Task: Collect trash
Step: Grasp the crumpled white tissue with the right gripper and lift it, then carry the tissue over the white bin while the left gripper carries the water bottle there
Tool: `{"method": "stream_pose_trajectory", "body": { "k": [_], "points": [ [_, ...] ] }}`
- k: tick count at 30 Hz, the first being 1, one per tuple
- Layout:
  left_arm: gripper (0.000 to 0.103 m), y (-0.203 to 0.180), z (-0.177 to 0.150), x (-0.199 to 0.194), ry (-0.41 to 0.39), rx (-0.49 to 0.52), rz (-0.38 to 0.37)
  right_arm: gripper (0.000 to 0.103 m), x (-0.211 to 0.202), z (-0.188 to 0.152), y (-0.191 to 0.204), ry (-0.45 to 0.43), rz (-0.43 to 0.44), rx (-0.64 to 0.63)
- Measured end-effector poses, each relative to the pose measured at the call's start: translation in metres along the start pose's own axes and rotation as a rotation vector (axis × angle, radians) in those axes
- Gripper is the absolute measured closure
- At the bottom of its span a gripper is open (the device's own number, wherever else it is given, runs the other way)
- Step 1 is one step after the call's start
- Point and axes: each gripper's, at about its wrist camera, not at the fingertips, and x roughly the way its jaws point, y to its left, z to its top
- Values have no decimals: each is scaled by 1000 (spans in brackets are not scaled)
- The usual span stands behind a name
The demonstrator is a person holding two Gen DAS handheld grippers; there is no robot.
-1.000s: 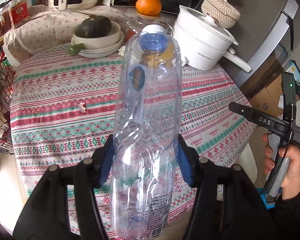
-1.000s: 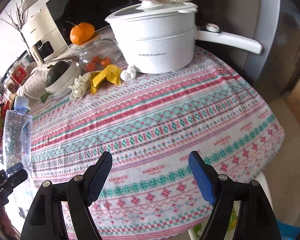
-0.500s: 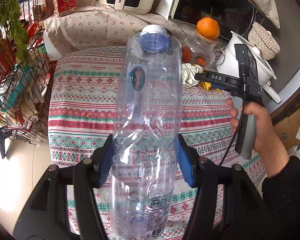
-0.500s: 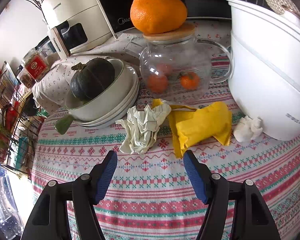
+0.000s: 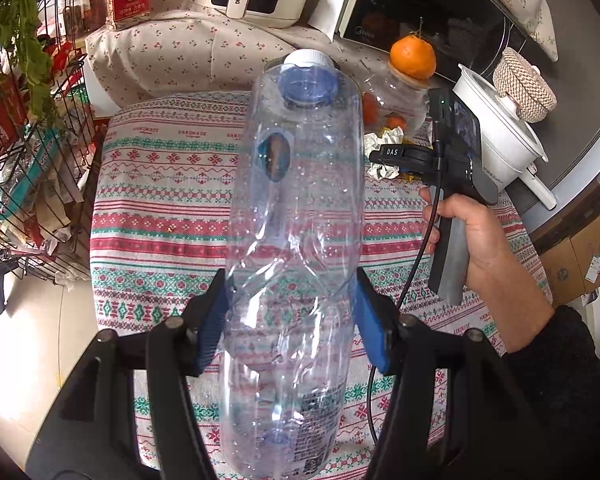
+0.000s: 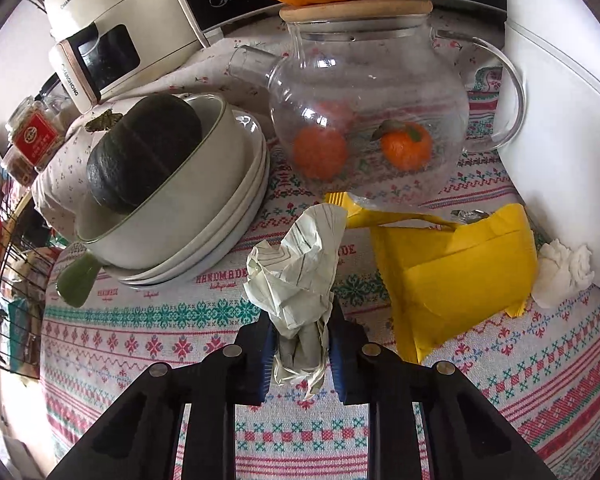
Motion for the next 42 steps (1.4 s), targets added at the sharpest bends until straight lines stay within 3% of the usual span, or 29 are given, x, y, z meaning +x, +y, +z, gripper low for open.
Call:
{"method": "stream_pose_trajectory", "body": {
  "k": [9, 24, 33, 42],
  "points": [
    [43, -18, -6, -9, -8, 16, -72, 81, -92, -50, -17, -11, 53, -39],
    [43, -82, -42, -9, 32, 128, -176, 81, -272, -163, -84, -86, -16, -61],
    [43, -131, -75, -8, 51, 249, -248, 81, -326, -228, -145, -98, -65, 29],
    [42, -218, -131, 6, 193, 479, -359, 81, -351, -286, -220, -67, -138, 258]
  ]
}}
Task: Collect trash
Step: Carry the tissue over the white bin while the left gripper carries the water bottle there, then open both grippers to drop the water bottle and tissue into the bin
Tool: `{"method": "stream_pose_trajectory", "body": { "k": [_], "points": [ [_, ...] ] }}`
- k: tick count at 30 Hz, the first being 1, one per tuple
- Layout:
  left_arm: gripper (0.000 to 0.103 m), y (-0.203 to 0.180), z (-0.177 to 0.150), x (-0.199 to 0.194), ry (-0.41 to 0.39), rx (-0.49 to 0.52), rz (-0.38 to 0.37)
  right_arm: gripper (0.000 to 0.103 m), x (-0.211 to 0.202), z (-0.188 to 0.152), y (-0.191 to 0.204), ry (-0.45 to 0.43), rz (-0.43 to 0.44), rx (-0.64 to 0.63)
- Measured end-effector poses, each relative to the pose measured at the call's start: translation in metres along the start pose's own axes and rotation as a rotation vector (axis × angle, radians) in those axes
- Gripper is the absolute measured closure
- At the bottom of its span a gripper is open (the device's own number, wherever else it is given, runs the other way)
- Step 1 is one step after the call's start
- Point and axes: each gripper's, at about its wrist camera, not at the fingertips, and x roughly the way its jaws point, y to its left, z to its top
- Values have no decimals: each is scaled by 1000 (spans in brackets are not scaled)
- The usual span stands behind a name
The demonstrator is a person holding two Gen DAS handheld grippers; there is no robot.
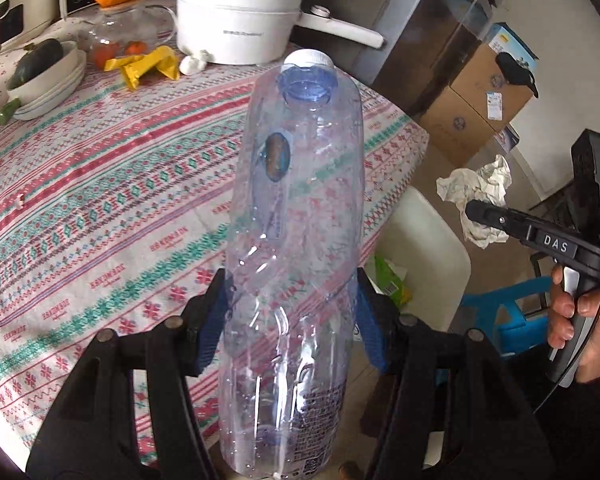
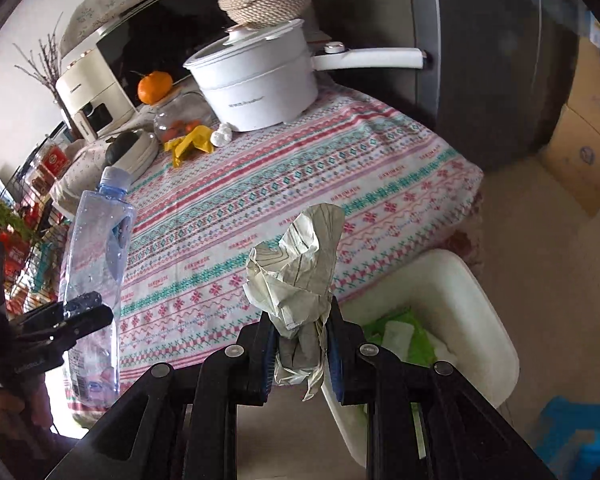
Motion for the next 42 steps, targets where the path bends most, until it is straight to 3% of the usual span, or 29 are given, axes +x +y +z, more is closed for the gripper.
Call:
{"method": "stream_pose_trajectory", "body": {
  "k": [6, 11, 20, 27, 30, 32, 42],
  "points": [
    [42, -71, -6, 38, 102, 149, -92, 80, -16, -16, -58, 4, -74, 84],
    [42, -117, -8, 85, 231, 207, -155, 80, -22, -32, -96, 24, -113, 137],
    [41, -155, -3, 144, 338, 258, -141, 80, -21, -44, -132, 57, -148, 199],
    [40, -158, 7, 152, 301, 269, -94, 80, -18, -43, -136, 67, -152, 202],
    [32, -155, 20, 152, 274, 274, -95, 79, -16, -41, -137, 72, -164, 207],
    [25, -151, 25, 146, 252, 266, -88, 79, -14, -41, -137, 77, -171, 209],
    [19, -126, 23, 101, 157, 283, -7, 78, 3, -39, -125, 125, -172, 182]
  ]
}}
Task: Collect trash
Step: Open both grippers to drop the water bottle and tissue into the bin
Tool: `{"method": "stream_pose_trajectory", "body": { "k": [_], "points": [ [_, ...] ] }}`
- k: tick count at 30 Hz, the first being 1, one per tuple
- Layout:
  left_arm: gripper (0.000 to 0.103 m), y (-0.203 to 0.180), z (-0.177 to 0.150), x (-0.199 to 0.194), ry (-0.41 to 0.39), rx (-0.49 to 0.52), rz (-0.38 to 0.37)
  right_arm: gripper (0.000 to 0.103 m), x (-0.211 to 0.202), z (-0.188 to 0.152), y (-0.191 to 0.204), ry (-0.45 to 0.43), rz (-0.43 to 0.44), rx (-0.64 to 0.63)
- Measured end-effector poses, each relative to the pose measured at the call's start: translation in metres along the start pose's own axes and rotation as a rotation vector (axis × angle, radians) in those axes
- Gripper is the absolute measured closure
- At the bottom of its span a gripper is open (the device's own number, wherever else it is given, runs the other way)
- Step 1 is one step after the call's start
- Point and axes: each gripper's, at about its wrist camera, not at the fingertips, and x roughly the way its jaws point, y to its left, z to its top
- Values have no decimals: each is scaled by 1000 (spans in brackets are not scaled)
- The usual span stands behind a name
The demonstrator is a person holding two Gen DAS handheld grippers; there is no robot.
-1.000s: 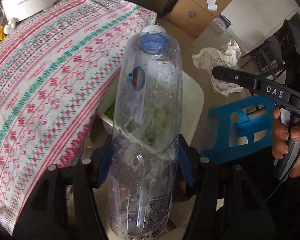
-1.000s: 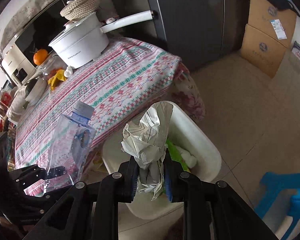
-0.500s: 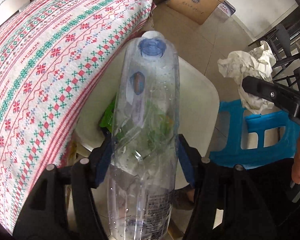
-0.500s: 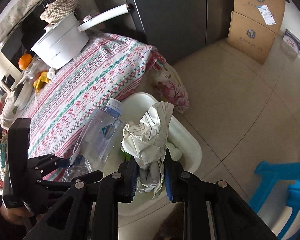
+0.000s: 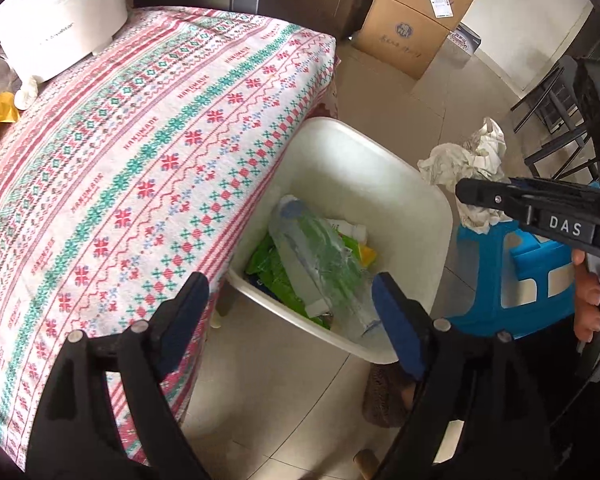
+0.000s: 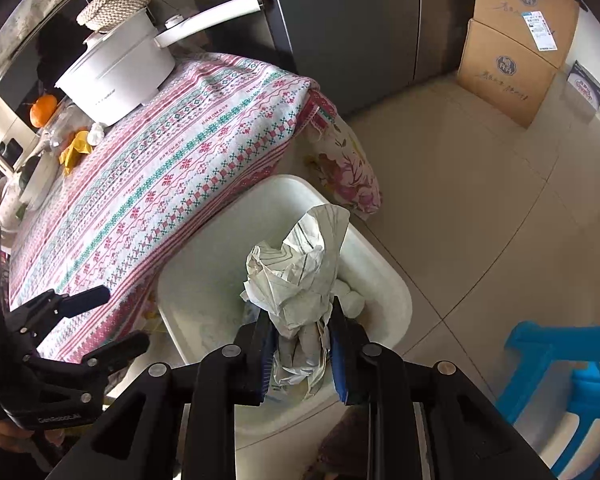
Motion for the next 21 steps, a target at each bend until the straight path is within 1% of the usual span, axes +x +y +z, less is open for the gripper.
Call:
{"method": "stream_pose_trajectory", "body": {
  "k": [3, 6, 9, 11, 12, 13, 14, 15, 16, 17, 21],
  "points": [
    [17, 7, -18, -14, -22, 5, 38, 78, 8, 1, 6, 23, -4, -7],
    [15, 14, -28, -27, -39, 0, 66, 77, 15, 2, 14, 38, -11, -19],
    [11, 21, -36, -37, -58, -14, 94, 76, 19, 3, 22, 48, -13, -29],
    [9, 26, -41, -44, -72, -27, 107, 71, 21, 4, 27, 54, -7, -30],
    [8, 28, -41, -44, -78, -36, 114, 71, 22, 4, 27, 55, -5, -25],
    [7, 31, -42, -47, -85, -45, 120, 67, 22, 4, 29, 57, 2, -18],
    [6, 33, -44, -50, -91, -53, 125, 57, 22, 4, 30, 58, 8, -10],
    [6, 34, -44, -51, -98, -60, 131, 51, 21, 5, 31, 55, 13, -2],
    [5, 36, -46, -54, -106, -67, 137, 40, 20, 4, 32, 49, 16, 5],
    [4, 38, -48, -57, -112, -73, 145, 35, 18, 4, 34, 42, 21, 8],
    [3, 44, -55, -66, -135, -95, 179, 31, 11, 4, 38, 22, 26, 7]
  ]
}}
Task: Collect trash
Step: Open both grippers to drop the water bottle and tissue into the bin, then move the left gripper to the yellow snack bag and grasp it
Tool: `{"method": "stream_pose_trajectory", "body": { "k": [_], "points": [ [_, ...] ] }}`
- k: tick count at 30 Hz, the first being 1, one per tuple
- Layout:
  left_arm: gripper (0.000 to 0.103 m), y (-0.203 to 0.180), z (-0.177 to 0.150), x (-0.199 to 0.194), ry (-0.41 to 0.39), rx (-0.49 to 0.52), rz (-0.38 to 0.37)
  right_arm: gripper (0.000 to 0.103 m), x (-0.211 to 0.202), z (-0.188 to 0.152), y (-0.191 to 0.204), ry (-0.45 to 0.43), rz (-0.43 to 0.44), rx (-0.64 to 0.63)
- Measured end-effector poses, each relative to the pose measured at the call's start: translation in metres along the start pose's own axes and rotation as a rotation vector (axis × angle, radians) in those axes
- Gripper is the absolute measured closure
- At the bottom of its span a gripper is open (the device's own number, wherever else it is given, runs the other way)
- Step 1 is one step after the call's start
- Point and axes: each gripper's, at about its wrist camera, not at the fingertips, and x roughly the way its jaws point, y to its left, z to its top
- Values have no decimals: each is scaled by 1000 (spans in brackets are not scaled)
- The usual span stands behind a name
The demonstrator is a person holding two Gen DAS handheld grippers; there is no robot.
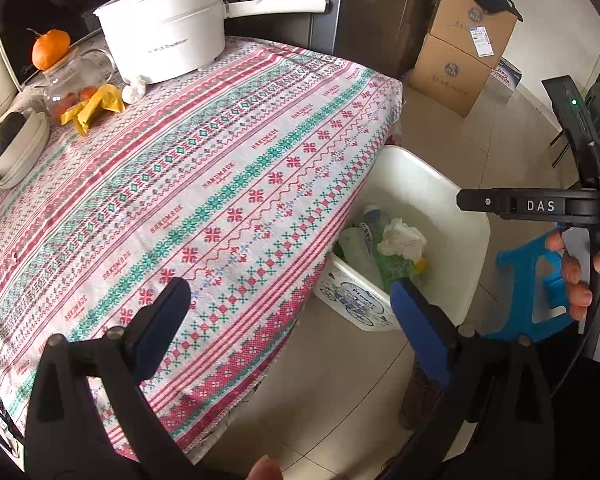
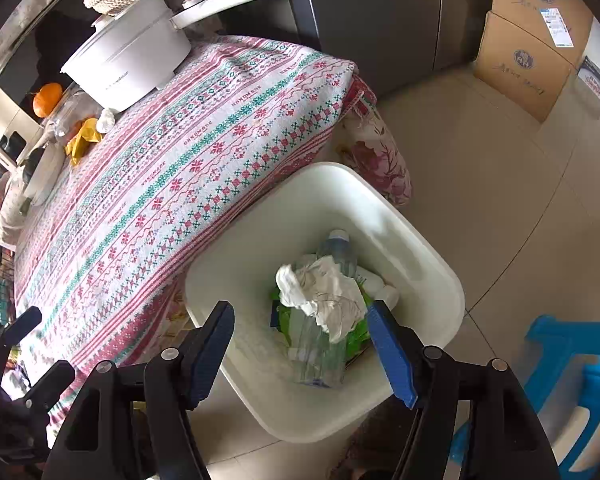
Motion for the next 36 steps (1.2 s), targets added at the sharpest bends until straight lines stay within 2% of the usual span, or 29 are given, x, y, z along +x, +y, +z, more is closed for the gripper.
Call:
{"method": "stream_pose_trajectory", "body": {
  "k": [5, 8, 11, 17, 27, 31, 36],
  "points": [
    [1, 8, -8, -7, -15, -51, 54, 26, -14, -6, 7, -42, -32, -24],
    [1, 12, -15, -12, -10, -88, 103, 21, -31, -16, 16, -108, -53, -56],
    [1, 11, -23, -24, -41, -117, 141, 19, -51, -28, 27, -175, -60, -97],
    [1, 9, -36, -60, -141, -169, 167, 15, -85, -54, 51, -286, -72, -178],
    [1, 16, -46, -89, -222, -238, 157, 14, -106, -74, 68, -336, -28, -213],
    [1, 43, -43, -97, -242, -302, 144, 13, -110, -68, 76, -350, -29, -231],
    [1, 104, -19, -95, -240, -371, 157, 13, -112, -41, 91, -345, -19, -255]
  ]
}}
